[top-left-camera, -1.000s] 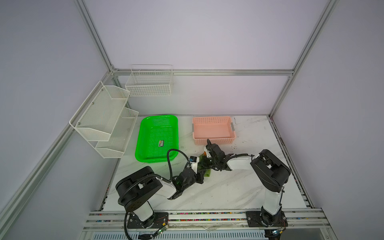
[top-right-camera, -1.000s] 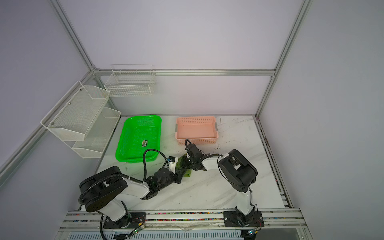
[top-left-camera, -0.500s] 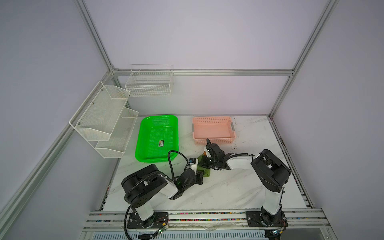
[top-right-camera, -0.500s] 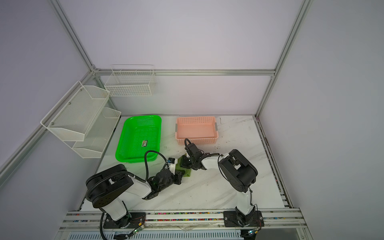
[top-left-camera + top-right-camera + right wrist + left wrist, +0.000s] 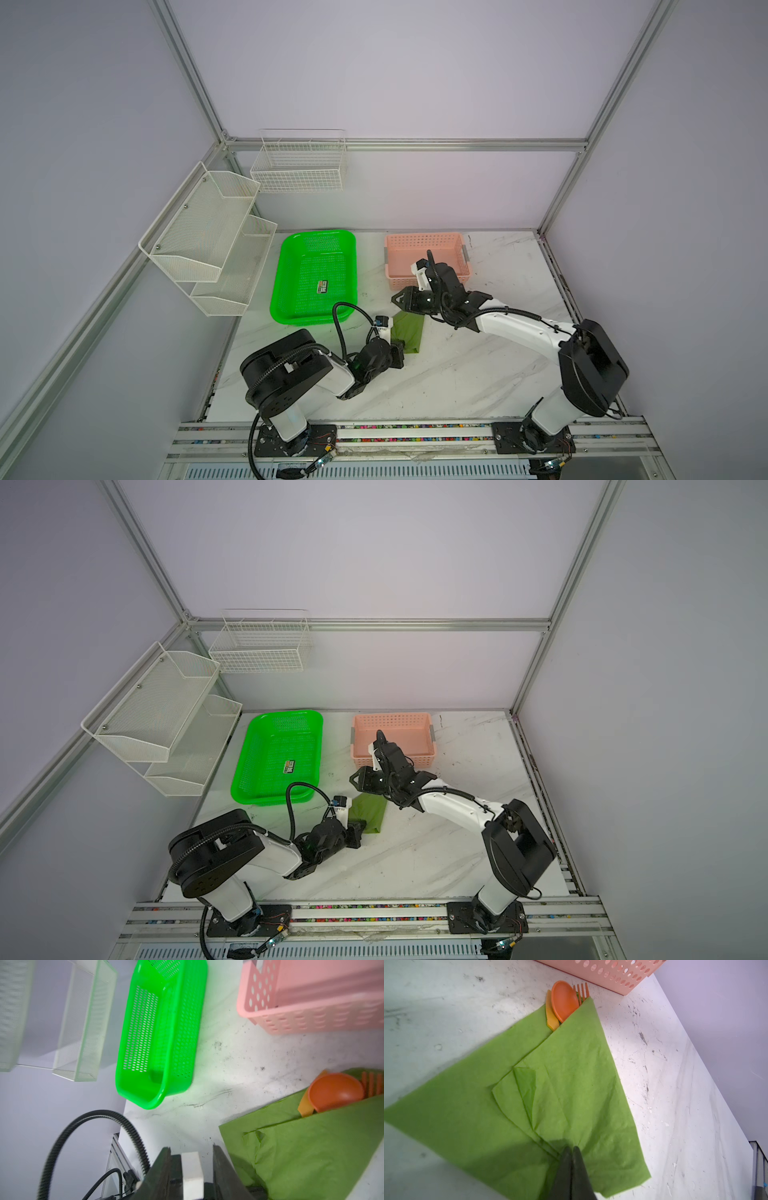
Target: Place the utensils on the paper napkin and roll it up
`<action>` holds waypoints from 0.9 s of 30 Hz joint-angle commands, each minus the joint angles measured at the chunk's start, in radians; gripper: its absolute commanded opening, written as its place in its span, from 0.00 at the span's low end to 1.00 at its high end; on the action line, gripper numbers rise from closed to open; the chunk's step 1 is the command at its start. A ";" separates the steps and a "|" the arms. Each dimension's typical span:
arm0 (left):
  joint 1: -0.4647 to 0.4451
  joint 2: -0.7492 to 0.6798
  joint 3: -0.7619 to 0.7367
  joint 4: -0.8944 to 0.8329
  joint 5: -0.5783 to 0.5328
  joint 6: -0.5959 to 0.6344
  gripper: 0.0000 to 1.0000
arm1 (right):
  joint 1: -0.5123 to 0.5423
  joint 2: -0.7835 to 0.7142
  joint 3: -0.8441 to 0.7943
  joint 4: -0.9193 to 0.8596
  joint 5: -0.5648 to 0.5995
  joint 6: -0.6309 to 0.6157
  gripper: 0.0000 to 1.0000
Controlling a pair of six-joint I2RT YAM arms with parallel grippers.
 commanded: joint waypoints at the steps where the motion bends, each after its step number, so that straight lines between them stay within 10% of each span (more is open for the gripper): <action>1: 0.004 -0.042 -0.022 0.012 -0.024 -0.005 0.00 | -0.054 -0.037 -0.059 -0.089 0.046 -0.031 0.33; 27: 0.042 -0.095 -0.006 -0.022 0.012 -0.006 0.00 | -0.067 0.146 -0.119 -0.114 0.118 -0.114 0.25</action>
